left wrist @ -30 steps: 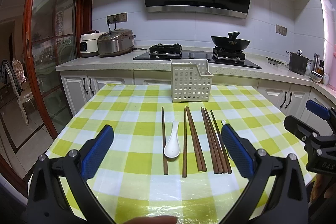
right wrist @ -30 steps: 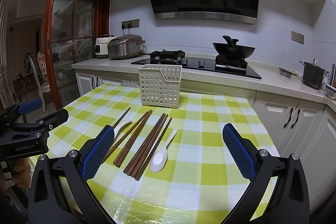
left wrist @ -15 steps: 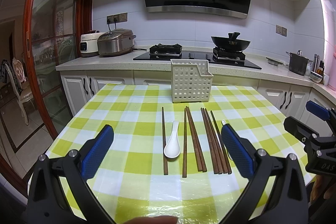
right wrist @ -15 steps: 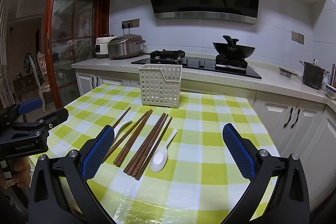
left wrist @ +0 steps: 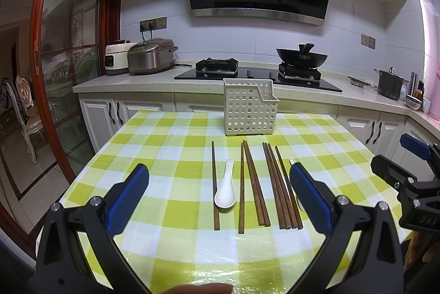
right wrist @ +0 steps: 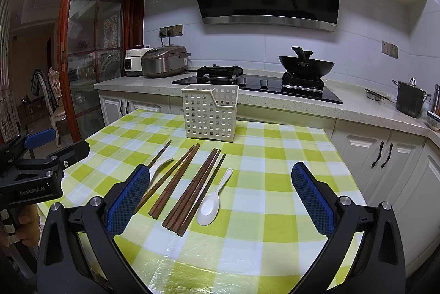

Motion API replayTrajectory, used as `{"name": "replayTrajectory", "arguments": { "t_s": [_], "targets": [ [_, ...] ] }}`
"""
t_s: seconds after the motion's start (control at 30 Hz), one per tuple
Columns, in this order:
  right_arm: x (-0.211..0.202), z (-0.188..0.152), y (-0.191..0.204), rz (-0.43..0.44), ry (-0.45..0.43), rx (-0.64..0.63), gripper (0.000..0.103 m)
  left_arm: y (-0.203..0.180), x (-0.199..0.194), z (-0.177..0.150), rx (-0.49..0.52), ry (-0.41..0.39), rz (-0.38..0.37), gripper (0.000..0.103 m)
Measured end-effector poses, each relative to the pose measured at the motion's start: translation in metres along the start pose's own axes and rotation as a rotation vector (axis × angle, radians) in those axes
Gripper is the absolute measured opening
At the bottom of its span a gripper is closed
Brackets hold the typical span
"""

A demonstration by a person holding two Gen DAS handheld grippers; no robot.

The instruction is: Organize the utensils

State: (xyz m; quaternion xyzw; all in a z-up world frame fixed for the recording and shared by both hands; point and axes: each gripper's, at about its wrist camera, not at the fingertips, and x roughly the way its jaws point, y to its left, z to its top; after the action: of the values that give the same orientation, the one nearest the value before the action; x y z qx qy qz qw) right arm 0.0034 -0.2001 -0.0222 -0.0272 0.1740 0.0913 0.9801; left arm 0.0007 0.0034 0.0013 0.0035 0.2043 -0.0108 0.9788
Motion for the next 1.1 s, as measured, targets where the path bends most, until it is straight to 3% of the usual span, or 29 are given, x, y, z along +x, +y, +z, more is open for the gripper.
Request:
{"name": "replayTrajectory", "arguments": {
  "t_s": [1.1],
  "targets": [
    [0.0011,-0.0018,0.0008,-0.002,0.011,0.004,0.097,-0.0006,0.0005,0.0015,0.002,0.002,0.001,0.099]
  ]
}}
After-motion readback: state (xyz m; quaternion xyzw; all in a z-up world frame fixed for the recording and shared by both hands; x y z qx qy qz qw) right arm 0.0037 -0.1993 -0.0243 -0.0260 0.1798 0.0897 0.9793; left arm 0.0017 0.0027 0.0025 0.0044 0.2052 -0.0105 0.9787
